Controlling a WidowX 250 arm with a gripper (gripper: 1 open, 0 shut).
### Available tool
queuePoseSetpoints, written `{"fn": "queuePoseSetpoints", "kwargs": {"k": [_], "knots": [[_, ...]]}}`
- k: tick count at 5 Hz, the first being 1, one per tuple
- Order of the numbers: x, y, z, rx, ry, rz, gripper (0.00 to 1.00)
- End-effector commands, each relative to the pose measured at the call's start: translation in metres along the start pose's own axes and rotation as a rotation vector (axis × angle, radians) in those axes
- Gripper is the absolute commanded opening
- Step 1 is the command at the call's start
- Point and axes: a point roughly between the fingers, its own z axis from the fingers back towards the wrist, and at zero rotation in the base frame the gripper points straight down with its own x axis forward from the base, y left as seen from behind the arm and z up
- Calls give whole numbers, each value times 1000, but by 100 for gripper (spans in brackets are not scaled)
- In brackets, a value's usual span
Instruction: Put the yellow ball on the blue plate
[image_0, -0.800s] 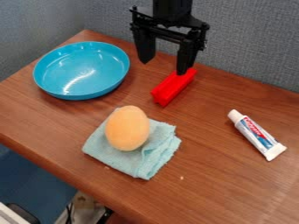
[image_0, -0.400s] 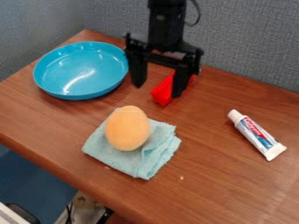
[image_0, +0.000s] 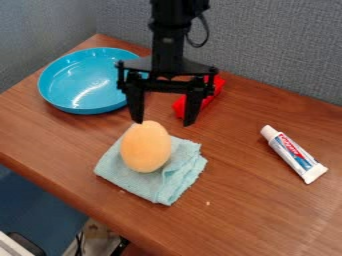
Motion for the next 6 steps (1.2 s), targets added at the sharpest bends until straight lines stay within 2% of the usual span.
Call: {"fn": "queuePoseSetpoints", "kwargs": {"k": [1,2,3,4,6], "knots": [[5,10,-7,-10,-39,261,100],[5,17,-25,-4,-42,464,100],[5,22,-37,-16,-39,524,100],[4,23,-41,-32,-66,541,100],[-1,20,-48,-31,-86,534,100]]}}
